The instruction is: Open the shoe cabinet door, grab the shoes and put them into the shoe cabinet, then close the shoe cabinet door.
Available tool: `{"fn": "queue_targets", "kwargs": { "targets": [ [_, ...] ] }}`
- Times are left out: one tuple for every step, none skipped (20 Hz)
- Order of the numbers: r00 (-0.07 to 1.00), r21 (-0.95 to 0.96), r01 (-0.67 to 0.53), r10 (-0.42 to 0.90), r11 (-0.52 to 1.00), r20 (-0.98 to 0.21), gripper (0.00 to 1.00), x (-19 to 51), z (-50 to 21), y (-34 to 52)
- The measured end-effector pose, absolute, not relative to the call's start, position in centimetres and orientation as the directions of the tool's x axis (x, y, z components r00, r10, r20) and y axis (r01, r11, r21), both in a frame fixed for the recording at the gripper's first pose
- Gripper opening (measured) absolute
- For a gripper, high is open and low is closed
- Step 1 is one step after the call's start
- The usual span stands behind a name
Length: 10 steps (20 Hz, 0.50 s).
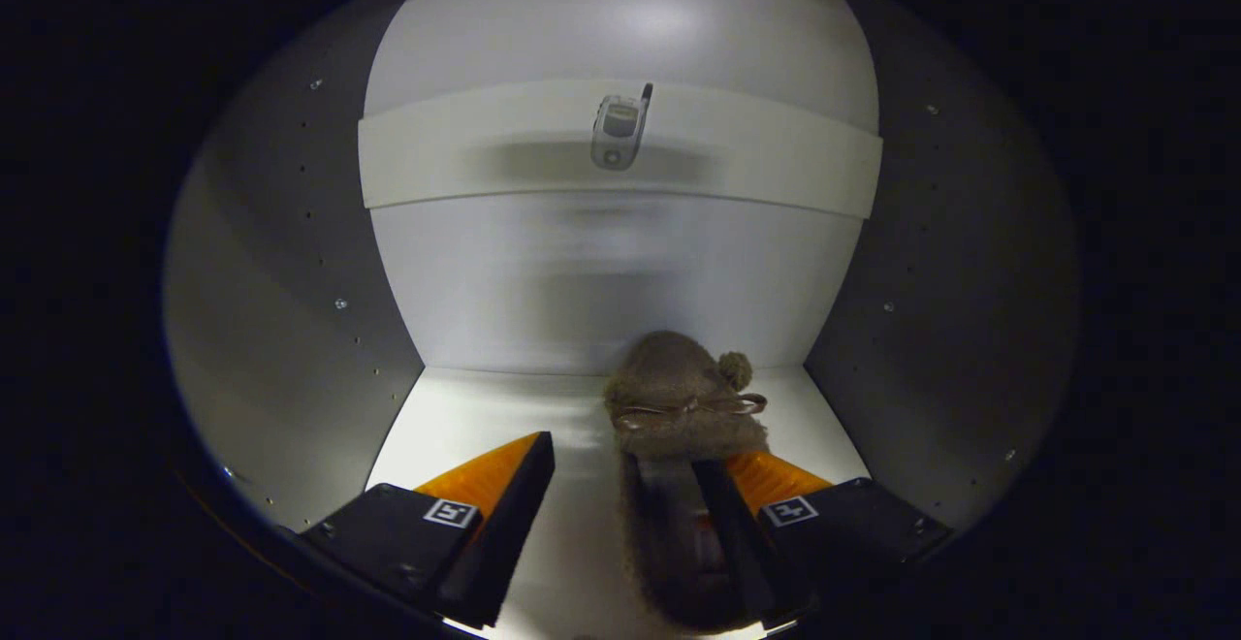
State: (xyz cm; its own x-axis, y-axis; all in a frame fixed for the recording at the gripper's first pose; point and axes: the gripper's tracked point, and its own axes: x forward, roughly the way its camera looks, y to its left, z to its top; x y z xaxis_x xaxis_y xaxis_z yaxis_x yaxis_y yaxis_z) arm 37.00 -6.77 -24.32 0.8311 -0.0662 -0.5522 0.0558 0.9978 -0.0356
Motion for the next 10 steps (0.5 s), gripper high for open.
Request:
{"fn": "queue_targets", "kwargs": {
  "targets": [
    [0.836, -0.032, 0.059, -0.067, 0.998, -0.544, 0.95, 36.8, -24.1, -6.8],
    [0.843, -0.032, 0.064, -0.071, 0.997, -0.533, 0.95, 36.1, -23.6, -6.9],
    [0.848, -0.034, 0.07, -0.077, 0.997, -0.524, 0.97, 35.5, -23.0, -7.0],
    [0.857, -0.037, 0.079, -0.086, 0.996, -0.508, 0.98, 34.9, -22.3, -7.2],
    [0.867, -0.036, 0.083, -0.09, 0.996, -0.489, 0.98, 34.3, -21.3, -7.3],
    [0.878, -0.032, 0.085, -0.09, 0.996, -0.47, 0.98, 33.7, -20.3, -7.3],
    [0.885, -0.029, 0.09, -0.093, 0.996, -0.456, 0.98, 32.7, -19.4, -7.2],
    [0.891, -0.028, 0.093, -0.096, 0.995, -0.444, 0.98, 31.8, -18.5, -7.2],
    [0.898, -0.029, 0.096, -0.099, 0.995, -0.429, 0.98, 30.8, -17.5, -7.2],
    [0.905, -0.026, 0.097, -0.099, 0.995, -0.413, 0.98, 29.9, -16.5, -7.2]
  ]
}}
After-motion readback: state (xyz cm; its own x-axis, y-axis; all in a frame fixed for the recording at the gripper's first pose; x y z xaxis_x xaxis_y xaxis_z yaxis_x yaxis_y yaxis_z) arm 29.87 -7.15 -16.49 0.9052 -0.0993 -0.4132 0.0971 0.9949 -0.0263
